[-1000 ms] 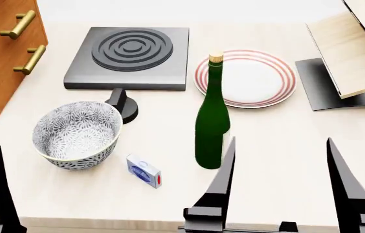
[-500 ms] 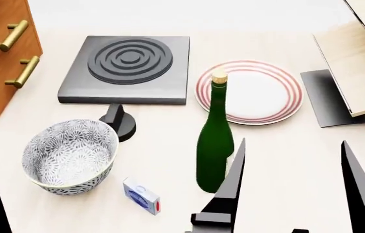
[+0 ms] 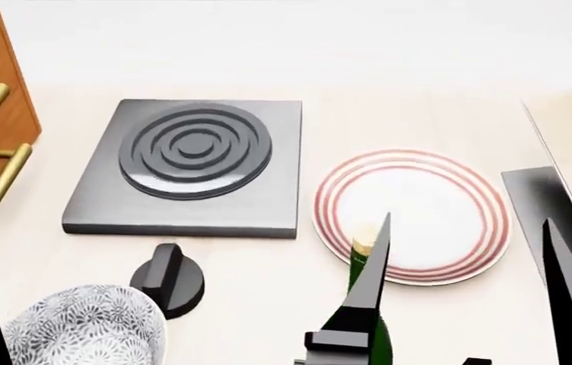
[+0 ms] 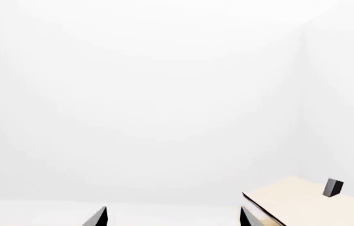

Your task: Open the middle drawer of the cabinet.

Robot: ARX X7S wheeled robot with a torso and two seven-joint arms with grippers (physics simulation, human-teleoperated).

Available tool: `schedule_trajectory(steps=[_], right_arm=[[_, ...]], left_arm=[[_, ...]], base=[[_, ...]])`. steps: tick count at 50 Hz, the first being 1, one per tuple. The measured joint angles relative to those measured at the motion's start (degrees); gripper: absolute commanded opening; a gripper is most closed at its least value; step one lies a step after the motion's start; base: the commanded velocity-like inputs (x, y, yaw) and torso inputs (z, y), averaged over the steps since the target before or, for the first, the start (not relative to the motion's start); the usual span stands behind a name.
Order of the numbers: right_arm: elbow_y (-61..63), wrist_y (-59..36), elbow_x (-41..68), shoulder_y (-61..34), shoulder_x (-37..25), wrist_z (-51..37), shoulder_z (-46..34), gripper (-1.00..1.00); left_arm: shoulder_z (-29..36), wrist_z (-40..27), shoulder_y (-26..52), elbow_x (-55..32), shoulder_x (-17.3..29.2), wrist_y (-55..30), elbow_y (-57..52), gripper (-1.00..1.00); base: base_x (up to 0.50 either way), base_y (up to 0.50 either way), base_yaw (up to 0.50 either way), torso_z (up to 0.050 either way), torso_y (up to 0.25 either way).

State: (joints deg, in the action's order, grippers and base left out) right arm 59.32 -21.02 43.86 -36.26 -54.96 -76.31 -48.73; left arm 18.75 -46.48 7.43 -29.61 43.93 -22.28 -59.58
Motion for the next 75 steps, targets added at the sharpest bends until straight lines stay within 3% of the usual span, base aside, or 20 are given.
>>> schedule_trajectory(steps=[25, 37, 43, 53, 63, 75], right_arm=[[-0.21, 0.87, 0.07, -1.46, -0.83, -1.23, -1.89, 1.00], [0.18, -0.23, 0.32, -3.14, -0.98, -2.82, -3.39, 1.00], [0.32, -0.06, 0.41, -4.10, -1.32, -3.54, -4.46, 1.00], [0.24, 0.60, 0.48, -5.55, -1.83, -4.40, -6.32, 1.00], [0.04, 1.26, 0.49, -6.37, -2.14, -4.77, -7.52, 1.00], [-0.14, 2.08, 0.44, -6.93, -2.51, -4.96, -8.52, 1.00]], left_arm=[[3.52, -3.46, 1.42, 0.10, 3.03, 1.91, 0.65, 1.00], [6.43, -5.10, 3.63, 2.04, 5.85, 0.52, 0.13, 1.00], [12.69, -7.88, 9.98, 3.77, 10.47, -2.61, -0.14, 1.00], [29.55, -8.74, 26.63, 10.35, 16.41, -14.94, -0.29, 1.00], [43.47, -4.91, 37.82, 19.98, 17.68, -26.83, 0.63, 1.00], [52.93, -0.40, 44.35, 26.89, 17.33, -32.86, 5.26, 1.00]], base=[[0.50, 0.02, 0.00, 0.000, 0.001], [0.00, 0.00, 0.00, 0.000, 0.000], [0.00, 0.00, 0.00, 0.000, 0.000], [0.00, 0.00, 0.00, 0.000, 0.000], [0.00, 0.00, 0.00, 0.000, 0.000], [0.00, 0.00, 0.00, 0.000, 0.000]])
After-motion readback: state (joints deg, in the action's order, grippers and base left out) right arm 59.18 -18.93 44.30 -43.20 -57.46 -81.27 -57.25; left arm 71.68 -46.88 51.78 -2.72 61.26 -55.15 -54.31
